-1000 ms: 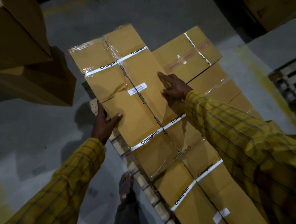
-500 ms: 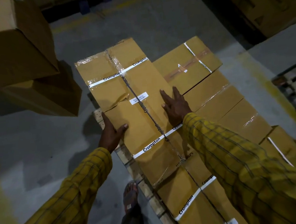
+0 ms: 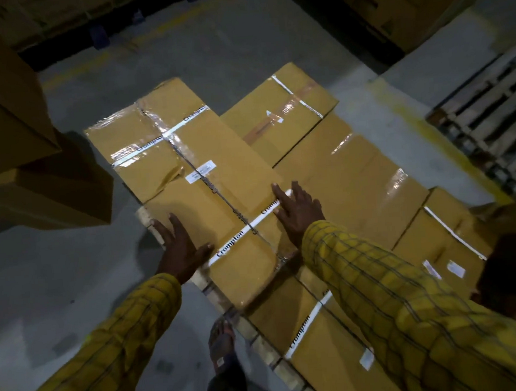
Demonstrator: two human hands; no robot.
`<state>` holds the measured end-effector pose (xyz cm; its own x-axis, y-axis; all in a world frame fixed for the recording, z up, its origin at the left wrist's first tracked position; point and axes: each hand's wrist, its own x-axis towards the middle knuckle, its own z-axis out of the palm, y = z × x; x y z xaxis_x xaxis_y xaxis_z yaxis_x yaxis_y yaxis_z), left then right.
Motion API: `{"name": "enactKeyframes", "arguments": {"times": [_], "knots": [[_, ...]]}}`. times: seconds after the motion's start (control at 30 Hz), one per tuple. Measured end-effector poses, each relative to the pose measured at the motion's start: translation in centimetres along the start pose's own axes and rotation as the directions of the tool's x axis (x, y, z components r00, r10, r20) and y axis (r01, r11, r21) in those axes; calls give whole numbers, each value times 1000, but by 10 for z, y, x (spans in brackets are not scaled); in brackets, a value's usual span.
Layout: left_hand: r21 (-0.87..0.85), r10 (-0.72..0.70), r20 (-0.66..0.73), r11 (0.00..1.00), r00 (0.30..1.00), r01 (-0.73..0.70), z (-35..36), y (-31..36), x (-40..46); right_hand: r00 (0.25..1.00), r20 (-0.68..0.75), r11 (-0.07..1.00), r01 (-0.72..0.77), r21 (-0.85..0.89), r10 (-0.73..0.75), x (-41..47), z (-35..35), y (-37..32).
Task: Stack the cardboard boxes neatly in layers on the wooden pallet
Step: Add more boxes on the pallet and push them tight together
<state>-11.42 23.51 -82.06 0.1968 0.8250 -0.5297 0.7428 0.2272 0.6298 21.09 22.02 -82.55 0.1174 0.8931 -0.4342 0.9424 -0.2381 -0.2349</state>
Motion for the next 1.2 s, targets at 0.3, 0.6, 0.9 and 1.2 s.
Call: {"name": "enactKeyframes", "arguments": {"times": [0.3, 0.6, 0.9, 1.2], "knots": [[456, 234, 167, 843, 958, -286, 138, 11, -113, 985, 147, 989, -68, -131, 87, -185, 53, 130], [416, 259, 351, 818, 900, -398, 241, 112, -241, 966, 71, 953, -256, 163, 247, -376, 70, 192], [251, 418, 386, 810, 822, -530, 351, 201, -364, 880, 68, 793, -454, 407, 470, -536, 79, 289], [94, 519, 580, 724, 628, -684, 445, 252, -358, 750, 64, 620, -589, 519, 659, -594, 92, 382]]}}
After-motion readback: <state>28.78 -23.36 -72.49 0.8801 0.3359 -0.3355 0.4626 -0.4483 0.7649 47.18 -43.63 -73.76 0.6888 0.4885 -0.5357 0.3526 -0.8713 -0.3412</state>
